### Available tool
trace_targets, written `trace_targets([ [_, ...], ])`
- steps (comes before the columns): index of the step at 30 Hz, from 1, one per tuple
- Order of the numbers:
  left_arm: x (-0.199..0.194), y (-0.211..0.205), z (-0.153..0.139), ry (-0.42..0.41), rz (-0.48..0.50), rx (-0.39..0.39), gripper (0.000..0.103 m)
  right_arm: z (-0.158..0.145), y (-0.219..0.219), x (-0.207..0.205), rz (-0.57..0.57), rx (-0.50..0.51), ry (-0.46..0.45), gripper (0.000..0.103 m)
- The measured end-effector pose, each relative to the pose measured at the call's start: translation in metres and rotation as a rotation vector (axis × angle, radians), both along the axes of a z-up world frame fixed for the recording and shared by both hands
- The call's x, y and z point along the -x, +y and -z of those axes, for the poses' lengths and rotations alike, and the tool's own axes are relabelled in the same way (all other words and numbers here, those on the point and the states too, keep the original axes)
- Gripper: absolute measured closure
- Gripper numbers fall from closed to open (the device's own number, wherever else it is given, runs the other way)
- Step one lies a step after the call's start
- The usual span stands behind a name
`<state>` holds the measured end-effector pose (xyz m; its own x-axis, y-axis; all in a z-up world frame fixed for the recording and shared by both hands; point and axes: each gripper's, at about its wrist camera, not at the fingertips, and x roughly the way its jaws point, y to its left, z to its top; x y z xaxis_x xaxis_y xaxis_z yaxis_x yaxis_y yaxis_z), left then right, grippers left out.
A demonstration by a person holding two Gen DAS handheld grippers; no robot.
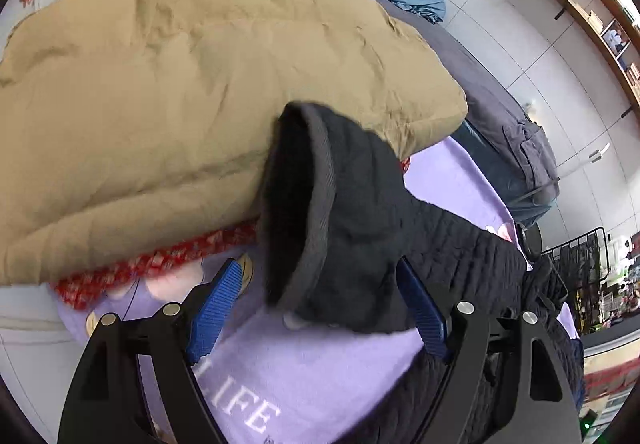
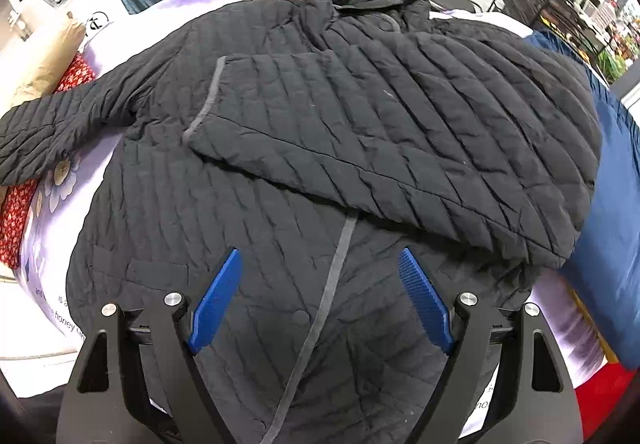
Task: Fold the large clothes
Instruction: 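Grasp the cuff of the other black sleeve with the left gripper, then fold the held sleeve across the jacket front and open the left gripper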
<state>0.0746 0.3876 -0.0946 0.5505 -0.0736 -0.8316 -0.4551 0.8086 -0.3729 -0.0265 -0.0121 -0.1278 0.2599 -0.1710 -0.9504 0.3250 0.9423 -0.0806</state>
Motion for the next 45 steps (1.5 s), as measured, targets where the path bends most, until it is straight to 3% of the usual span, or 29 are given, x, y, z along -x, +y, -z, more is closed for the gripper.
trace_targets([
  [4, -0.016, -0.005, -0.006, -0.009, 0.031, -0.023, 0.030, -0.002, 0.001, 0.000, -0.011, 0.024, 0.004, 0.023],
  [7, -0.023, -0.013, -0.008, 0.005, 0.055, -0.036, 0.039, 0.001, -0.004, 0.002, 0.006, 0.018, 0.014, 0.023],
  [9, -0.029, -0.022, -0.011, 0.014, 0.083, -0.044, 0.051, 0.002, -0.007, 0.003, 0.018, 0.011, 0.016, 0.023],
  [11, -0.033, -0.031, -0.015, 0.017, 0.107, -0.059, 0.070, 0.002, -0.010, 0.004, 0.030, 0.005, 0.014, 0.023],
  [14, -0.043, -0.052, -0.024, -0.003, 0.171, -0.068, 0.088, 0.004, -0.013, 0.003, 0.045, -0.009, 0.011, 0.023],
  [23, -0.074, -0.177, -0.066, -0.123, 0.493, -0.110, 0.094, 0.003, -0.011, -0.001, 0.027, -0.018, 0.000, 0.023],
  [30, -0.076, -0.290, -0.075, -0.179, 0.757, -0.103, 0.096, 0.000, -0.023, 0.008, 0.061, -0.020, -0.009, 0.023],
  [31, -0.074, -0.306, -0.074, -0.183, 0.793, -0.093, 0.100, 0.000, -0.025, 0.010, 0.070, -0.021, -0.010, 0.023],
  [34, -0.070, -0.343, -0.063, -0.165, 0.879, -0.055, 0.101, 0.000, -0.032, 0.018, 0.098, -0.026, -0.007, 0.023],
  [38, -0.063, -0.383, -0.036, -0.090, 0.963, -0.074, 0.101, 0.003, -0.042, 0.028, 0.132, -0.038, 0.000, 0.023],
  [45, -0.038, -0.391, -0.008, -0.013, 0.994, -0.103, 0.101, 0.005, -0.049, 0.036, 0.165, -0.061, 0.002, 0.023],
])
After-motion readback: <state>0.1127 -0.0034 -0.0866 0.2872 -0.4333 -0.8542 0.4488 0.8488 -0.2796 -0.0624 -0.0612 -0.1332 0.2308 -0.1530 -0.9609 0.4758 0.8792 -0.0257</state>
